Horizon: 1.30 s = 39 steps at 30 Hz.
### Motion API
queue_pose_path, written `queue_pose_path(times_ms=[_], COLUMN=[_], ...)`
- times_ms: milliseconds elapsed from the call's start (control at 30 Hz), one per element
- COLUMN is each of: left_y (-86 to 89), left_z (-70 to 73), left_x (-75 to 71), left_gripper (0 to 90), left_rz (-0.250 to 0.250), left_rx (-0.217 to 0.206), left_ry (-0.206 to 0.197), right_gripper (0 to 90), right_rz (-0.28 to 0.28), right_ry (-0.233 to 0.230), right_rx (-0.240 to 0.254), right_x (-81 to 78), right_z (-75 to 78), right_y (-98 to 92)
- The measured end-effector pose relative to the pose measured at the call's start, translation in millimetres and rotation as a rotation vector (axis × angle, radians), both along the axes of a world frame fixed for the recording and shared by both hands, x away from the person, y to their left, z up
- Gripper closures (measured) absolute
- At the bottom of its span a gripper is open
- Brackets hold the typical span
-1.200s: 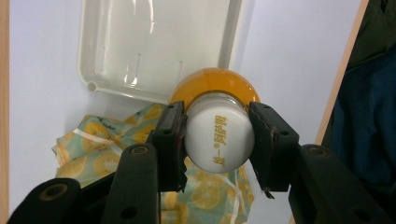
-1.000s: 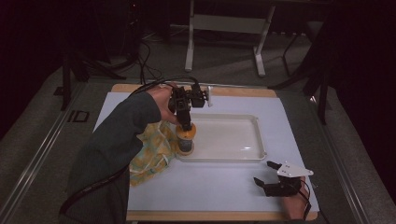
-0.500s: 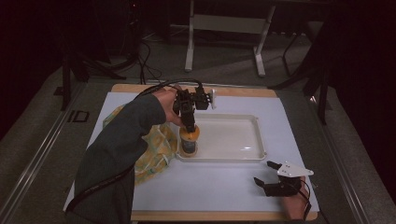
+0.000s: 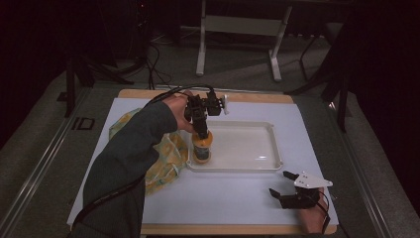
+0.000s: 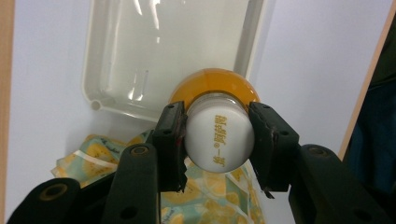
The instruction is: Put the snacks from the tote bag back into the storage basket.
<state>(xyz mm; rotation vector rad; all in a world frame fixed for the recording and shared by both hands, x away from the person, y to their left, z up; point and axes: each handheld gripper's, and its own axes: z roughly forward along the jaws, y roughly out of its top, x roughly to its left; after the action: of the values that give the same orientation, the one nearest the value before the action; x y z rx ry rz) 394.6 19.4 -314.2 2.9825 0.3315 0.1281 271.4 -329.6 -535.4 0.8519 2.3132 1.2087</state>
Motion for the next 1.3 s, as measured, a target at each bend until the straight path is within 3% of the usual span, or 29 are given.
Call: queue_pose_path(times_ms=[1300], left_y=[-1.7], left_z=[-32.3], left_x=[5.6], left_gripper=[58.8], left_rz=[0.007], left_rx=[0.07], left_ry=[0.067], right_gripper=[14.3], right_rz=[0.0], right_ry=[-0.006], right_rx=[-0.001], right_x=[-0.5], right_z=[0.0], right_y=[0.0])
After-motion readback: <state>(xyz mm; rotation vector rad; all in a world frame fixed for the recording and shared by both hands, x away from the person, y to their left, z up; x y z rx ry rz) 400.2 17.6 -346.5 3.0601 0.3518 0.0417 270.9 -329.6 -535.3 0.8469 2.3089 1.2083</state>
